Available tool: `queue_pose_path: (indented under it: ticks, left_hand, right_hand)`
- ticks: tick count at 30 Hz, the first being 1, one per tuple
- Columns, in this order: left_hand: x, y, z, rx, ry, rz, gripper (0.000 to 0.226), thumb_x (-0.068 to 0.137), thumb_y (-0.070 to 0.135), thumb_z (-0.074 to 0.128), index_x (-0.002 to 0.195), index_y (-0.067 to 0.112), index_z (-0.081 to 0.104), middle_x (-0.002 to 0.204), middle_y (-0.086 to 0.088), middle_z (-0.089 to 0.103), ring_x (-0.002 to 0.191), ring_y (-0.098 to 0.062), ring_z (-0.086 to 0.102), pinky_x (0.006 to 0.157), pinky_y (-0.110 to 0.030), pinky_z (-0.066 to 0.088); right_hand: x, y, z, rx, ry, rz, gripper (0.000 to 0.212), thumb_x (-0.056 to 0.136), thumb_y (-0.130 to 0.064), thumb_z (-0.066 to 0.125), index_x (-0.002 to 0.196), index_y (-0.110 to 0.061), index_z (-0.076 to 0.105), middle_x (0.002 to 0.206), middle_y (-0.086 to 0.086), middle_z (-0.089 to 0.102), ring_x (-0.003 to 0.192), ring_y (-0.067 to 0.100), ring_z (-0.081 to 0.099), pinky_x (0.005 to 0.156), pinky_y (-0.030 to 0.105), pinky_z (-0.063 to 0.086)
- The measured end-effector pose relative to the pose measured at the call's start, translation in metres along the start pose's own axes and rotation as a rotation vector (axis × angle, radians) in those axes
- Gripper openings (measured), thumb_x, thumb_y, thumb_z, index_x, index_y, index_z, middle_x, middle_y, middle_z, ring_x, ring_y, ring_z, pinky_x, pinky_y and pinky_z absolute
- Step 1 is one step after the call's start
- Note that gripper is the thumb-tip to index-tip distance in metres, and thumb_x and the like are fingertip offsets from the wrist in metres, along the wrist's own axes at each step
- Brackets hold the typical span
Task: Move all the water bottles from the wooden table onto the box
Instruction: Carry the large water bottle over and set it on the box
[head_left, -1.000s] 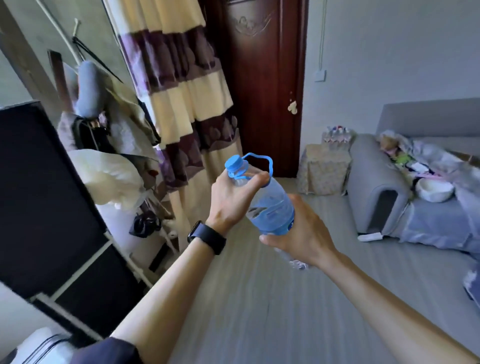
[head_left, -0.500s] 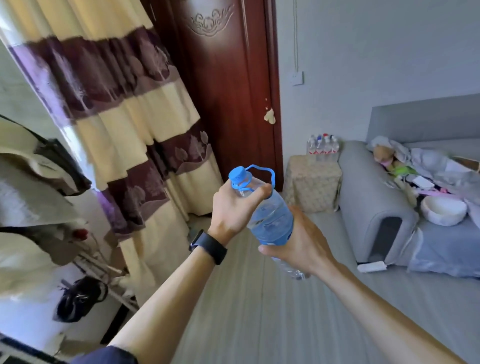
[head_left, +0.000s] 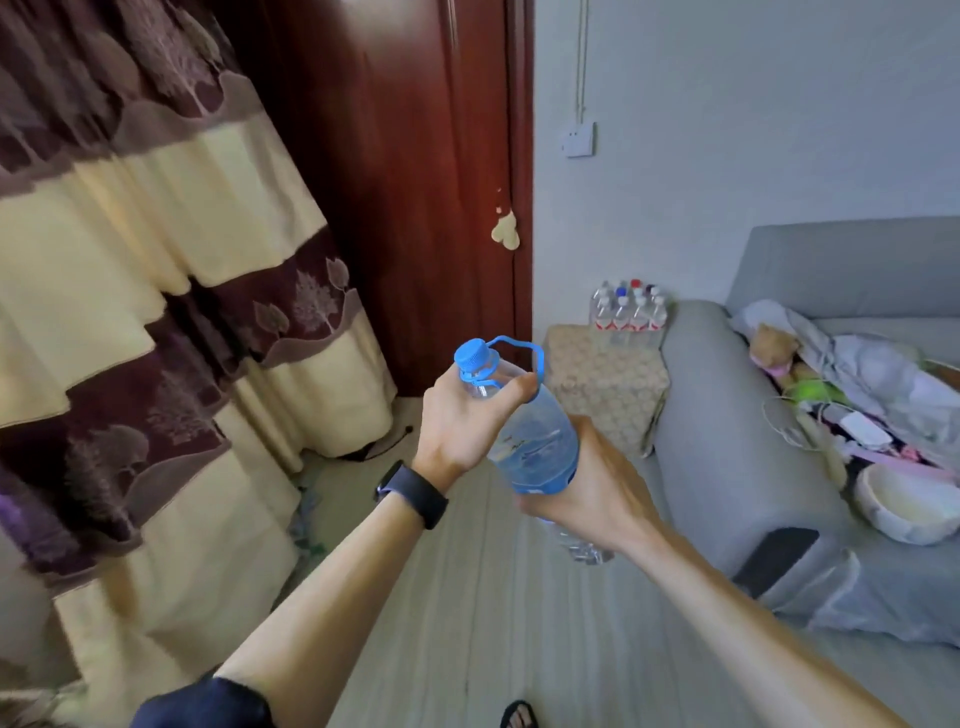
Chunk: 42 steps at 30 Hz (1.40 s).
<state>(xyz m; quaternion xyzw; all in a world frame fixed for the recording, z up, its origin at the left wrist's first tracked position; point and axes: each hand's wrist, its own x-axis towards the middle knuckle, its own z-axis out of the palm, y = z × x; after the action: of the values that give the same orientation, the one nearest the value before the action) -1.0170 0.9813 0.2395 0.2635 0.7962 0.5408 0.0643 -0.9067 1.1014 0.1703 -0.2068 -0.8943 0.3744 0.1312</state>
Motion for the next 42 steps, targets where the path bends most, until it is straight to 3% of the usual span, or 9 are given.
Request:
queue_pose_path:
  ticks: [4,10,14,20,24,28,34,38,42]
  left_hand:
    - [0.100,-0.039,0.051,-0.052,-0.075,-0.107,0.024,0.069,0.048,0.069,0.079,0.026,0.073,0.084,0.011,0.074,0.086,-0.009,0.070,0.082,-0.034,0.056]
    - [0.218,-0.071,0.145,-0.022,-0.280,-0.195,0.014,0.076,0.043,0.073,0.078,0.030,0.074,0.082,0.016,0.073,0.082,0.002,0.066,0.079,-0.023,0.050]
    - [0.299,-0.093,0.213,0.024,-0.344,-0.251,0.016,0.074,0.048,0.074,0.073,0.032,0.071,0.073,0.015,0.072,0.077,-0.004,0.068,0.077,-0.028,0.054]
    - [0.422,-0.111,0.301,0.115,-0.358,-0.271,0.023,0.077,0.050,0.074,0.080,0.027,0.071,0.078,0.019,0.072,0.077,0.006,0.063,0.074,-0.020,0.049]
    - [0.499,-0.123,0.344,0.164,-0.305,-0.354,0.033,0.074,0.053,0.075,0.081,0.022,0.067,0.075,0.011,0.071,0.074,-0.002,0.065,0.073,-0.029,0.054]
    - [0.568,-0.146,0.374,0.188,-0.249,-0.425,0.044,0.066,0.066,0.068,0.089,0.029,0.062,0.082,0.012,0.071,0.082,-0.009,0.066,0.074,-0.030,0.054]
    - [0.676,-0.193,0.423,0.199,-0.240,-0.524,0.037,0.075,0.057,0.072,0.097,0.031,0.060,0.085,0.014,0.068,0.081,-0.010,0.065,0.060,-0.021,0.043]
    - [0.742,-0.215,0.453,0.287,-0.273,-0.560,0.043,0.077,0.059,0.070,0.106,0.031,0.055,0.093,0.008,0.068,0.086,-0.020,0.064,0.072,-0.028,0.047]
    - [0.806,-0.236,0.475,0.288,-0.296,-0.574,0.043,0.077,0.059,0.071,0.107,0.033,0.054,0.092,0.011,0.067,0.084,-0.016,0.064,0.072,-0.028,0.048]
  right_hand:
    - [0.084,0.041,-0.004,-0.014,-0.025,0.132,0.064,0.051,-0.049,0.082,0.100,-0.042,0.041,0.092,-0.017,0.063,0.080,0.011,0.065,0.068,0.038,0.057]
    - [0.179,0.118,-0.019,-0.007,-0.037,0.337,0.069,0.053,-0.051,0.084,0.106,-0.040,0.040,0.098,-0.020,0.059,0.083,0.007,0.062,0.072,0.035,0.054]
    - [0.255,0.181,-0.025,0.042,-0.053,0.441,0.072,0.049,-0.055,0.083,0.106,-0.040,0.042,0.099,-0.020,0.060,0.086,0.005,0.063,0.073,0.035,0.055]
    - [0.387,0.258,-0.051,0.128,-0.100,0.414,0.040,0.057,-0.039,0.080,0.087,-0.029,0.056,0.080,-0.008,0.068,0.069,0.008,0.065,0.065,0.040,0.058]
    - [0.473,0.294,-0.064,0.161,-0.182,0.349,0.031,0.057,-0.037,0.080,0.080,-0.025,0.062,0.073,-0.007,0.069,0.064,0.008,0.067,0.061,0.040,0.057]
    - [0.552,0.327,-0.066,0.156,-0.247,0.315,0.035,0.061,-0.037,0.083,0.090,-0.031,0.064,0.080,-0.012,0.071,0.073,0.002,0.067,0.065,0.028,0.056]
    - [0.667,0.388,-0.045,0.177,-0.334,0.377,0.049,0.058,-0.040,0.086,0.099,-0.040,0.059,0.093,-0.014,0.071,0.083,0.000,0.068,0.074,0.030,0.057]
    - [0.740,0.413,-0.048,0.204,-0.379,0.468,0.047,0.069,-0.028,0.085,0.096,-0.046,0.051,0.098,-0.013,0.070,0.091,0.005,0.067,0.076,0.028,0.053]
    - [0.804,0.451,-0.051,0.219,-0.424,0.486,0.060,0.071,-0.040,0.081,0.125,-0.039,0.057,0.112,-0.018,0.070,0.102,0.001,0.065,0.089,0.031,0.054]
